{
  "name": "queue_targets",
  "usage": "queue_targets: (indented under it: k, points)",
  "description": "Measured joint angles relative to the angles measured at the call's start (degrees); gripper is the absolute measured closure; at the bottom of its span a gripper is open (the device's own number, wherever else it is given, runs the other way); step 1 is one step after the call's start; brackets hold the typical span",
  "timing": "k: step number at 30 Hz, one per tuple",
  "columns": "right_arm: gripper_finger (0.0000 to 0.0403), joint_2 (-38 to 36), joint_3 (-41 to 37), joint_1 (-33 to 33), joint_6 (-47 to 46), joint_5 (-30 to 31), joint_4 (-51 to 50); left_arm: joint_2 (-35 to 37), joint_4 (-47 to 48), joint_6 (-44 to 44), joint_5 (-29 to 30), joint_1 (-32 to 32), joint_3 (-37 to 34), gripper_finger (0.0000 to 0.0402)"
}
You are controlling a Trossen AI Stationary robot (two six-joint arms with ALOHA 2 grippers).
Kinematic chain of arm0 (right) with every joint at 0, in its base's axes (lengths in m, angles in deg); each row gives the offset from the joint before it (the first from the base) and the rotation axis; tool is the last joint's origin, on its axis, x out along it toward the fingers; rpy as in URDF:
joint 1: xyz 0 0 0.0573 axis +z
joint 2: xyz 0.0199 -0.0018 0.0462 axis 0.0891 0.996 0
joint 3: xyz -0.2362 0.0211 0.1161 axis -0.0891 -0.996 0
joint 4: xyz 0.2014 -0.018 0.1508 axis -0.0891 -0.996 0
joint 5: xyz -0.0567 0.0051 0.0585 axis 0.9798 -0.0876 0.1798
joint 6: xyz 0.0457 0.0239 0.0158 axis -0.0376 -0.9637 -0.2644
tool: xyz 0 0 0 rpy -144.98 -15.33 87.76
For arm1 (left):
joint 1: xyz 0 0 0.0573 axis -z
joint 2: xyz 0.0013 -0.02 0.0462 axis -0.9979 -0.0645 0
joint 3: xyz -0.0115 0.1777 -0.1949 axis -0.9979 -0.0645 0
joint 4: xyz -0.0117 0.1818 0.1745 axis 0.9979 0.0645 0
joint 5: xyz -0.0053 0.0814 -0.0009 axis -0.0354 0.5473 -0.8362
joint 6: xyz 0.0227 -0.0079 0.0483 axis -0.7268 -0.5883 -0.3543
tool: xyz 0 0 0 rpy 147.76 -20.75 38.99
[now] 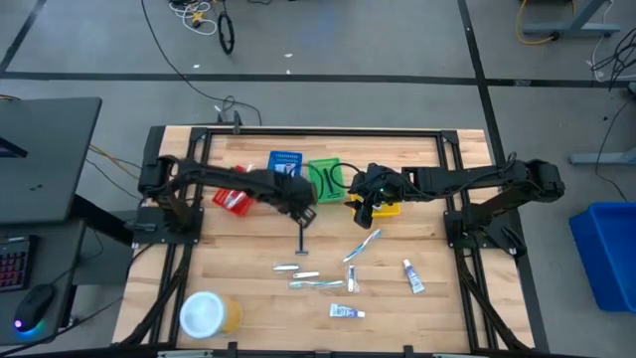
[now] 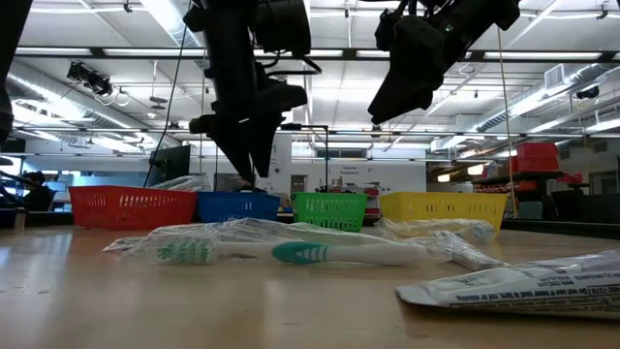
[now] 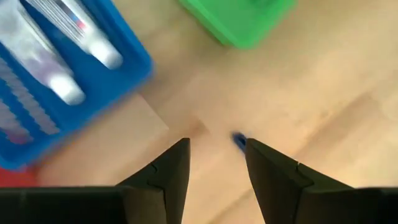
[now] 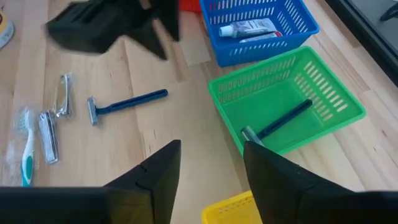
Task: Pick & Place Travel size toiletries
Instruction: Put the blue razor into the green bin
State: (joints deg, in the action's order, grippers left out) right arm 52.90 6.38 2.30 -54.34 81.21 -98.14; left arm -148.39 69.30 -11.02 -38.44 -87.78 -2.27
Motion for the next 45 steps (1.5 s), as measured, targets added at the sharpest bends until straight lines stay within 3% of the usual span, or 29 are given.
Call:
queue_targets:
  k: [9, 16, 25, 37, 45]
  points:
    - [0.0209, 0.0, 0.0, 0.0, 0.0, 0.0, 0.1, -4.2, -5.3, 16.3, 2.3, 7.6, -0.6, 0.0242]
    - [0.0223, 0.4, 0.0, 0.0, -1.1, 0.0, 0.2, -11.6, -8.4, 19.3, -2.4, 8.3, -0.6, 0.0242]
    - [0.0226, 0.4, 0.0, 0.0, -1.0, 0.1, 0.4, -12.2, -8.2, 15.1, -1.5, 8.2, -0.5, 0.0249]
    - [0.0209, 0.4, 0.0, 0.0, -1.0, 0.1, 0.4, -12.1, -5.5, 9.9, -0.8, 8.2, -0.5, 0.0371]
    - [0.0214, 0.4, 0.0, 0.0, -1.0, 0.1, 0.4, -10.7, 0.7, 5.3, 1.0, 8.1, 2.5, 0.0349]
